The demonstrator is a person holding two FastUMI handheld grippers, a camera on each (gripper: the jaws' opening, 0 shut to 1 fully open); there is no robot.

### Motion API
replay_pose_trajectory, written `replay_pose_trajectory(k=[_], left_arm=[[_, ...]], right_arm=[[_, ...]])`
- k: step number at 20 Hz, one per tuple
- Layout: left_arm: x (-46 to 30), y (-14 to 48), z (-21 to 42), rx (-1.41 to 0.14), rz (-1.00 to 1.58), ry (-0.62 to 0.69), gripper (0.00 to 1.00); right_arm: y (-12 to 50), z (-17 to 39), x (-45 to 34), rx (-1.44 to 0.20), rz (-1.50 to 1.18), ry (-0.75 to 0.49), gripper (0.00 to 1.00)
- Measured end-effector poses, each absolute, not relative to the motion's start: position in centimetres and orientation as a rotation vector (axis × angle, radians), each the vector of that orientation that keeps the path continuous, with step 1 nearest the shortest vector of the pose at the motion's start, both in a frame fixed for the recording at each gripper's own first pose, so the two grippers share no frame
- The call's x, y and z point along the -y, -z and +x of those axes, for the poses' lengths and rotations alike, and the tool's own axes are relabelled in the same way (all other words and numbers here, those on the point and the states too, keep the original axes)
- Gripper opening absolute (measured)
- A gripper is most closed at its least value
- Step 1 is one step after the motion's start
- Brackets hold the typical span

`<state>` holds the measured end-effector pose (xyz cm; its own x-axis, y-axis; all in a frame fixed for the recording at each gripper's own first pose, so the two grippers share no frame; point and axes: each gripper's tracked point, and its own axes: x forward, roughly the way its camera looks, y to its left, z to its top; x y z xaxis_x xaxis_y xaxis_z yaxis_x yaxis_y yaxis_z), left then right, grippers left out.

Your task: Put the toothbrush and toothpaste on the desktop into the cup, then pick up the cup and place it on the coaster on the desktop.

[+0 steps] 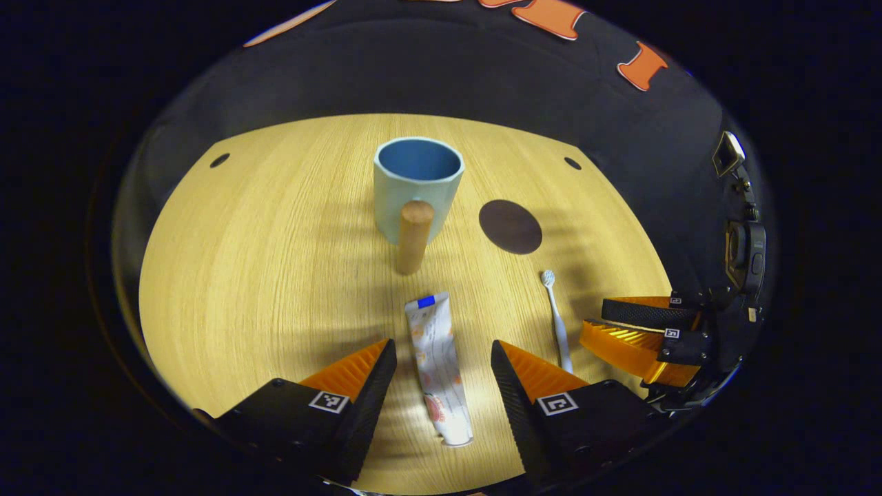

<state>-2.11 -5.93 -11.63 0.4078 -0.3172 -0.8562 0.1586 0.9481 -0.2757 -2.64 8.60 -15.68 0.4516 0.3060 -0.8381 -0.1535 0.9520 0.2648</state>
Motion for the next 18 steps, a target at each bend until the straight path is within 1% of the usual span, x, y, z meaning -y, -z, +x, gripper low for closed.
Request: replay_pose_trajectory(k=[1,2,3,4,8,9,11,12,14,15,16,17,18], left_arm=[[6.0,11.5,-2.3,-1.136,-0.170,0.300,0.84],[5.9,11.5,-2.4,-1.162,-0.174,0.295,0.84],[5.8,11.3,-2.3,-1.177,-0.177,0.291,0.84],[5.7,10.9,-2.1,-1.193,-0.175,0.286,0.84],[5.7,9.8,-0.5,-1.242,-0.152,0.253,0.83],[5.8,9.6,0.2,-1.251,-0.155,0.246,0.76],[5.5,9.2,0.6,-1.278,-0.159,0.232,0.75],[5.2,9.1,0.4,-1.275,-0.156,0.222,0.75],[4.6,7.9,1.7,-1.286,-0.152,0.194,0.58],[4.3,7.4,2.3,-1.284,-0.146,0.186,0.50],[4.0,6.9,3.3,-1.280,-0.151,0.173,0.53],[3.7,6.4,4.2,-1.276,-0.152,0.162,0.37],[3.5,5.6,5.4,-1.265,-0.164,0.163,0.35]], right_arm=[[16.3,-2.8,-8.9,-1.093,0.163,-0.287,0.55],[16.6,-3.0,-9.2,-1.112,0.167,-0.289,0.53],[16.8,-3.0,-9.5,-1.126,0.162,-0.293,0.54],[17.2,-3.2,-9.5,-1.144,0.145,-0.295,0.51],[19.5,-3.8,-9.8,-1.221,0.087,-0.286,0.42],[18.9,-3.3,-9.7,-1.198,0.099,-0.271,0.41],[19.3,-3.0,-9.3,-1.197,0.096,-0.250,0.36],[19.7,-2.7,-9.3,-1.205,0.095,-0.243,0.27],[19.6,-2.6,-9.3,-1.197,0.098,-0.256,0.14],[19.6,-2.5,-9.4,-1.192,0.104,-0.256,0.13],[19.6,-2.4,-9.7,-1.186,0.117,-0.260,0.11],[19.6,-2.4,-10.0,-1.181,0.132,-0.269,0.10],[19.5,-2.3,-10.1,-1.171,0.151,-0.276,0.09]])
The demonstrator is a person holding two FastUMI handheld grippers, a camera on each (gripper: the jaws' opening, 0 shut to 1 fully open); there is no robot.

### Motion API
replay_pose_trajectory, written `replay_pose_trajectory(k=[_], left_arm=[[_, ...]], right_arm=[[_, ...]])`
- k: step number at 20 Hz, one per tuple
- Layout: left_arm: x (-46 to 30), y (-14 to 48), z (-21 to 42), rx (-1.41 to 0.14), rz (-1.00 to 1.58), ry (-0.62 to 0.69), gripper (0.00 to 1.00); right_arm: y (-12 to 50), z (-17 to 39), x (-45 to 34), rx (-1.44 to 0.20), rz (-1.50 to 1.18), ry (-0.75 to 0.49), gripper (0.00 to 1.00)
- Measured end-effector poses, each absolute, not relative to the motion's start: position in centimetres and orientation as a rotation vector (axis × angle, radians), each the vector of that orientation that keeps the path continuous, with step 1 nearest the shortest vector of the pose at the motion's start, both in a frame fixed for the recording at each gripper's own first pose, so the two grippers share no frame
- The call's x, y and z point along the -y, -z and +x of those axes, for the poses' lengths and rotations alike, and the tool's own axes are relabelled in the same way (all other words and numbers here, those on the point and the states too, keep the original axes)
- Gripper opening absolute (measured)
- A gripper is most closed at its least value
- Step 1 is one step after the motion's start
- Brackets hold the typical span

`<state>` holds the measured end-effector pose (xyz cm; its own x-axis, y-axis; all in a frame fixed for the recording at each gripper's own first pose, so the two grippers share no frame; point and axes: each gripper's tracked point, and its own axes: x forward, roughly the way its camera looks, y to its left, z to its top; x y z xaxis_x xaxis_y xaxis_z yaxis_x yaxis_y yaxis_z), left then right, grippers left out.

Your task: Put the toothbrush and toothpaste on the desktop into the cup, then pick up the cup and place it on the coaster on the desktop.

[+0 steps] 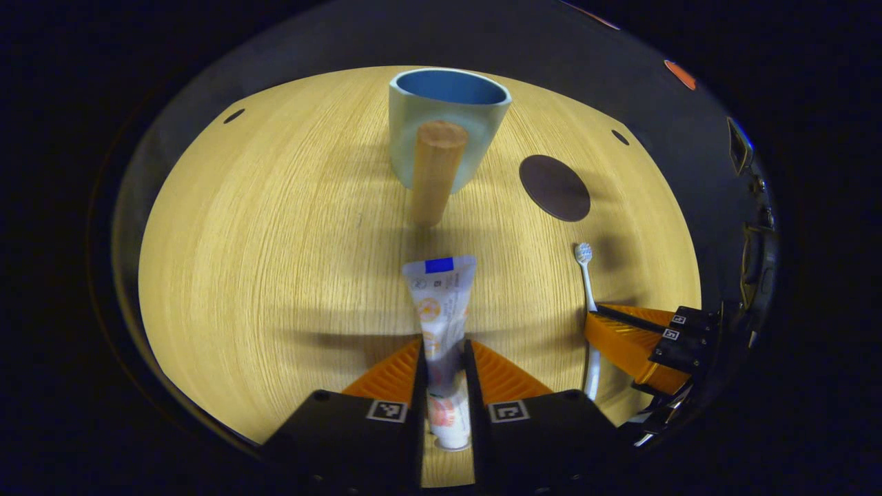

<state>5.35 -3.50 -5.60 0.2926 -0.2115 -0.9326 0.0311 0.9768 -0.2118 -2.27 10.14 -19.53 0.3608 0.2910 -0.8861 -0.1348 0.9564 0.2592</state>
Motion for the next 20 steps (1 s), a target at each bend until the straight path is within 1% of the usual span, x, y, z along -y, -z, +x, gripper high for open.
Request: replay_pose_trajectory(k=[1,2,3,6,9,10,13,16,18,20], left_arm=[[3.7,5.2,6.5,-1.261,-0.175,0.182,0.19],[2.6,5.6,5.4,-1.256,-0.174,0.200,0.17],[4.1,5.5,5.6,-1.252,-0.173,0.209,0.18],[3.7,4.8,7.2,-1.203,-0.194,0.231,0.17],[3.4,4.4,7.7,-1.163,-0.239,0.257,0.13],[4.3,5.2,7.2,-1.144,-0.260,0.266,0.12],[4.1,5.1,7.7,-1.059,-0.314,0.274,0.10],[3.5,4.5,8.3,-0.940,-0.306,0.276,0.10],[3.5,3.6,8.7,-0.903,-0.328,0.301,0.10],[3.4,3.4,8.9,-0.856,-0.344,0.334,0.10]], right_arm=[[19.5,-2.3,-10.2,-1.158,0.163,-0.289,0.08],[19.2,-2.3,-10.1,-1.144,0.173,-0.296,0.06],[19.1,-2.3,-10.0,-1.133,0.178,-0.304,0.05],[18.7,-2.0,-9.9,-1.084,0.197,-0.311,0.05],[17.7,-1.4,-9.8,-1.023,0.233,-0.318,0.05],[17.0,-1.2,-9.4,-0.995,0.241,-0.316,0.05],[15.1,-1.3,-9.1,-0.932,0.315,-0.329,0.05],[14.9,-1.3,-7.6,-0.882,0.293,-0.334,0.05],[14.2,-1.5,-8.0,-0.873,0.347,-0.364,0.05],[13.6,-0.9,-7.6,-0.833,0.340,-0.356,0.05]])
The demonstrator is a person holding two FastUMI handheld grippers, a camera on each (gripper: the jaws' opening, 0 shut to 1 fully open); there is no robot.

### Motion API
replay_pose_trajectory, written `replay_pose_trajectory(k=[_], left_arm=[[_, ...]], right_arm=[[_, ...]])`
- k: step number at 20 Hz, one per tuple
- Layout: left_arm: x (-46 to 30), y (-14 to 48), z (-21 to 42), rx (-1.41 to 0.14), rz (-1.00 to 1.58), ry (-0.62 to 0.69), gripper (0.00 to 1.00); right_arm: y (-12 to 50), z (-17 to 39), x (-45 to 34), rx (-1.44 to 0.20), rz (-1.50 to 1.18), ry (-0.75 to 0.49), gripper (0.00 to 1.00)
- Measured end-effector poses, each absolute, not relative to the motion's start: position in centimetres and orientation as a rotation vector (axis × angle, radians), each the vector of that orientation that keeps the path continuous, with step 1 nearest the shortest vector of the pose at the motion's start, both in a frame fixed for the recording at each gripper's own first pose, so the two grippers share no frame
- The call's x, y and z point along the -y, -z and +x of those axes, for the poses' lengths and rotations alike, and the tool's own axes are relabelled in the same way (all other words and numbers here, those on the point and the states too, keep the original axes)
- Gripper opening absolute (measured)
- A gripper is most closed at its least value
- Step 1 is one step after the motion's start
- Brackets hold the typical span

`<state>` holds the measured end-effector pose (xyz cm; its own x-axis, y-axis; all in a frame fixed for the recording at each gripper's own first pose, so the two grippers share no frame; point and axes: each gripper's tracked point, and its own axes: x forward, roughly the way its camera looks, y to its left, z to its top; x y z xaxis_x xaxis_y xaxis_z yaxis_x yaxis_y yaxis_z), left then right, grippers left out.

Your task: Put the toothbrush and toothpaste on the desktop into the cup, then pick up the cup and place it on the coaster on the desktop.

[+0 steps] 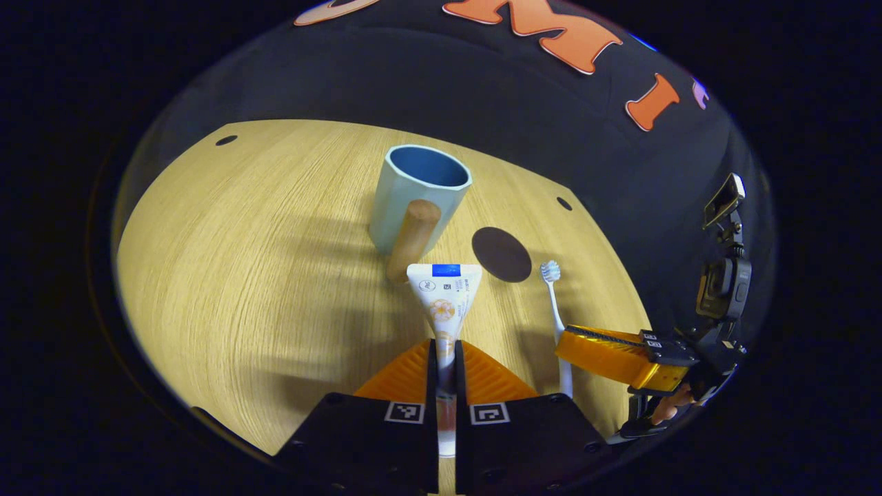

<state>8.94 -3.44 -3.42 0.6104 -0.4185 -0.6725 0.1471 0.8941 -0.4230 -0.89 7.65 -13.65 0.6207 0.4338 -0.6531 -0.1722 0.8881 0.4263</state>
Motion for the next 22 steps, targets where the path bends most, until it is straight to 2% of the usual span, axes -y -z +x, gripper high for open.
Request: replay_pose_trajectory(k=[3,12,16,22], left_arm=[[2.7,1.3,9.8,-0.721,-0.340,0.391,0.09],[-1.8,-5.4,12.9,-0.354,-0.282,0.390,0.10],[-3.3,-7.2,14.5,-0.245,-0.284,0.362,0.09],[-5.2,-8.6,17.7,-0.130,-0.313,0.297,0.09]], right_arm=[[12.3,-0.4,-7.4,-0.770,0.368,-0.358,0.05],[8.2,1.7,-4.9,-0.528,0.320,-0.343,0.05],[6.3,3.2,-5.5,-0.438,0.343,-0.368,0.05],[5.1,5.0,-4.2,-0.370,0.401,-0.339,0.05]])
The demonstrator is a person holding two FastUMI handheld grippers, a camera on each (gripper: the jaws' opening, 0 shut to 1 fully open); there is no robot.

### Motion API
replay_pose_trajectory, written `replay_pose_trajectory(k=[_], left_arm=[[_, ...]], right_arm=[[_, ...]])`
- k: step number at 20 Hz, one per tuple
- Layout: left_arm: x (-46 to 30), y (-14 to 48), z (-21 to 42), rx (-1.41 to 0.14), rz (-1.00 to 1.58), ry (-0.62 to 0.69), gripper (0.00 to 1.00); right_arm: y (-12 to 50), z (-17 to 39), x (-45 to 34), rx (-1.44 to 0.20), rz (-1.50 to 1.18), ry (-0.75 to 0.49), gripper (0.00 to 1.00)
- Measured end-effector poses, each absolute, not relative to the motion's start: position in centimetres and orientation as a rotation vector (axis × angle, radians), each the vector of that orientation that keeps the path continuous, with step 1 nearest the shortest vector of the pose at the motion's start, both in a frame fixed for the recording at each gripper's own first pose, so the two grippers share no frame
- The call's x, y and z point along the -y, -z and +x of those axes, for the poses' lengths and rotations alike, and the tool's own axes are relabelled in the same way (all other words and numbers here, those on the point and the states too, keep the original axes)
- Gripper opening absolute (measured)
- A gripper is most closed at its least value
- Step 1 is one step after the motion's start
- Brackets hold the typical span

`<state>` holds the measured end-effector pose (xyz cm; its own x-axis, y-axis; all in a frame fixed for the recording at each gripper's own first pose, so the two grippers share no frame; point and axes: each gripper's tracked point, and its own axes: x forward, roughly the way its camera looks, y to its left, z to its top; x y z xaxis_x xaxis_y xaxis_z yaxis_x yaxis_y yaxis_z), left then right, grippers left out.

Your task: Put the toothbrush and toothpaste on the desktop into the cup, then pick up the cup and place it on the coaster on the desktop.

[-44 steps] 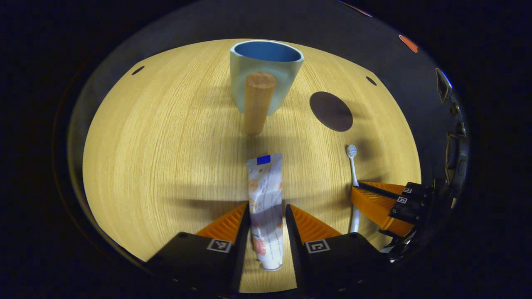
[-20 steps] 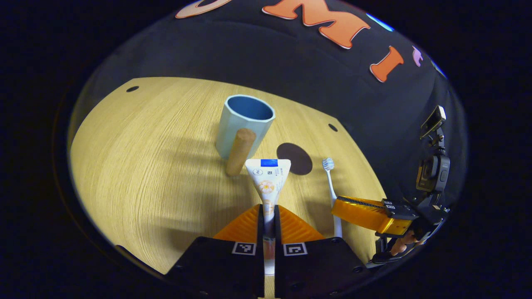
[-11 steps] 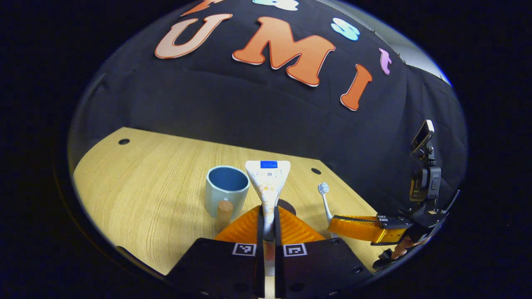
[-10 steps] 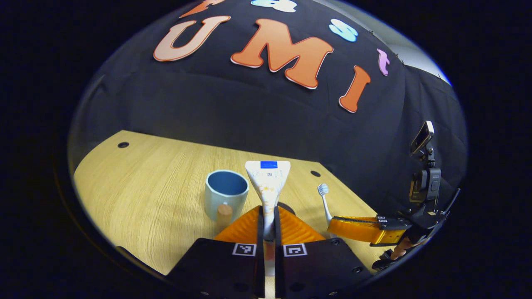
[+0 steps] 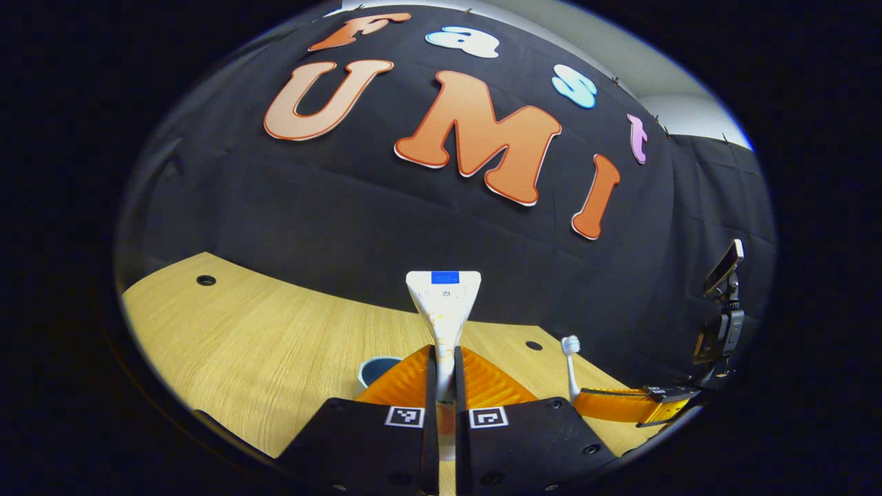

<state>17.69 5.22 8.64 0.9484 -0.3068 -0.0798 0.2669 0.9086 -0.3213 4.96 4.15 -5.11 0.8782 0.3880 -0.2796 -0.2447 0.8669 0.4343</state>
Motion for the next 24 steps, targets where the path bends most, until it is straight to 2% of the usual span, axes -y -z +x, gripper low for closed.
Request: replay_pose_trajectory(k=[10,24], left_arm=[[-7.2,-11.3,23.1,0.032,-0.305,0.216,0.09],[-7.6,-5.1,25.6,-0.088,-0.260,0.164,0.11]], right_arm=[[3.5,7.1,-3.6,-0.300,0.401,-0.334,0.04],[3.4,9.2,-3.7,-0.284,0.441,-0.333,0.04]])
